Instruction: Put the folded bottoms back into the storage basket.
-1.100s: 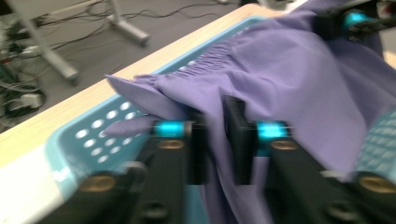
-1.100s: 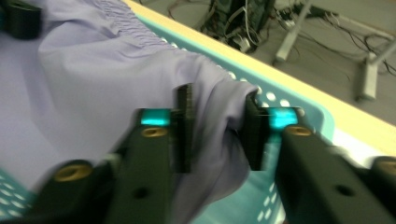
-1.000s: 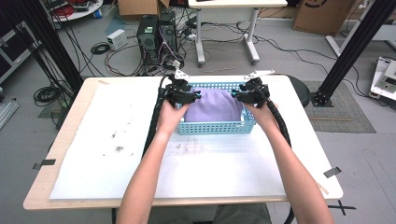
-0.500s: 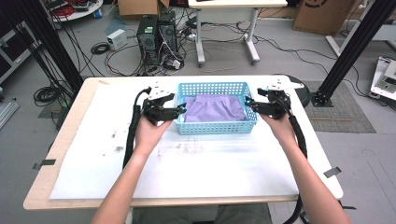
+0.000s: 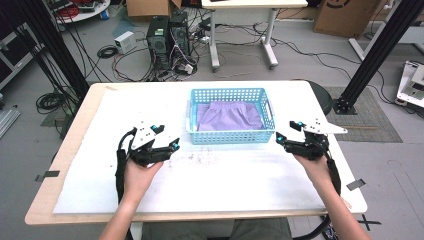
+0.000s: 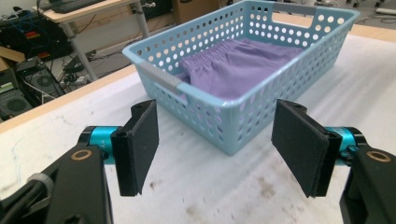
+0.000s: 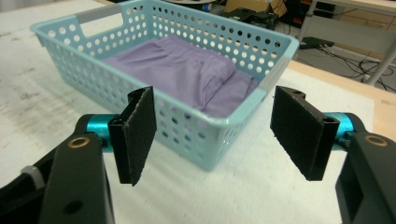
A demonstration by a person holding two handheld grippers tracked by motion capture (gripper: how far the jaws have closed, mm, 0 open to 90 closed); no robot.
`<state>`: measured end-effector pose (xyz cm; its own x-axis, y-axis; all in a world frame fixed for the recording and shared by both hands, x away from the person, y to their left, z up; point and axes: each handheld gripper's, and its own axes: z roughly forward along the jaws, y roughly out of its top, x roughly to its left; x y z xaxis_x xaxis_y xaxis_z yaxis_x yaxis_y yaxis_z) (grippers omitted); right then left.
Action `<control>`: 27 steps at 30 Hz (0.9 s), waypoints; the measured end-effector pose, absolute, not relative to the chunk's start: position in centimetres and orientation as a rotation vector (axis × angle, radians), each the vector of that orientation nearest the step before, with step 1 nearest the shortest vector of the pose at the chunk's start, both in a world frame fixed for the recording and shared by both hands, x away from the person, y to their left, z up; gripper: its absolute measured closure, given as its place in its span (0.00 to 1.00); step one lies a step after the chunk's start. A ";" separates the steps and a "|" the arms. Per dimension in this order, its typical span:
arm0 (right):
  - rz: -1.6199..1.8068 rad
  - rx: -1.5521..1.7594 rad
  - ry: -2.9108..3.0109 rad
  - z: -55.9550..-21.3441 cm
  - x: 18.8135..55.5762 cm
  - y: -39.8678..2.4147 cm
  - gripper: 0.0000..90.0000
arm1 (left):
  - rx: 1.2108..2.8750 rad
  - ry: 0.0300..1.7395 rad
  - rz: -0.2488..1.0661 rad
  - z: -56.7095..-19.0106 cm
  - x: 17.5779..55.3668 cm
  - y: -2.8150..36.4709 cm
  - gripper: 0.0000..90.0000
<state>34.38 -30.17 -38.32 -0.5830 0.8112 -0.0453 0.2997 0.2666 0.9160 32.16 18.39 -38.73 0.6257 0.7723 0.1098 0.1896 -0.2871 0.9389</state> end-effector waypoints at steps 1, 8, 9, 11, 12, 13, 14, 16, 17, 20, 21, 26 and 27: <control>1.292 1.000 2.024 -38.6 34.1 -30.2 0.35 | 1.805 0.780 0.700 -39.0 31.9 18.5 0.36; 1.249 1.028 2.029 -41.1 33.2 -30.7 0.34 | 1.794 0.795 0.714 -40.5 31.1 19.4 0.33; 1.243 1.036 2.038 -41.5 33.1 -30.7 0.33 | 1.796 0.799 0.711 -40.6 31.1 19.5 0.33; 1.222 1.041 2.041 -42.1 33.2 -30.9 0.33 | 1.796 0.806 0.715 -41.0 31.2 19.7 0.33; 1.214 1.053 2.046 -42.3 33.3 -31.0 0.33 | 1.801 0.811 0.711 -41.0 31.3 19.8 0.33; 1.206 1.053 2.046 -42.5 33.4 -31.1 0.32 | 1.799 0.818 0.707 -41.0 31.3 19.8 0.33; 1.204 1.062 2.049 -42.6 33.5 -31.1 0.32 | 1.794 0.820 0.707 -41.1 31.3 19.8 0.32; 1.196 1.075 2.056 -42.8 33.7 -31.1 0.32 | 1.799 0.823 0.704 -41.1 31.3 19.8 0.32; 1.190 1.076 2.060 -42.9 33.7 -31.1 0.31 | 1.801 0.823 0.707 -41.1 31.3 19.8 0.32; 1.183 1.076 2.064 -43.0 33.7 -31.0 0.31 | 1.801 0.828 0.710 -41.1 31.3 19.9 0.32; 1.182 1.075 2.065 -43.1 33.7 -31.0 0.31 | 1.800 0.833 0.712 -41.2 31.3 19.9 0.32; 1.173 1.075 2.074 -43.1 33.7 -31.0 0.31 | 1.804 0.836 0.713 -41.2 31.3 20.0 0.32; 1.171 1.072 2.073 -43.2 33.7 -31.0 0.31 | 1.806 0.837 0.710 -41.2 31.4 20.0 0.32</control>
<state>33.71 -31.02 -43.16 -0.5487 0.8339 -0.0590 0.3801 0.3117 0.8708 31.36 20.05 -41.23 0.5910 0.8009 0.0965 0.2251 -0.2786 0.9336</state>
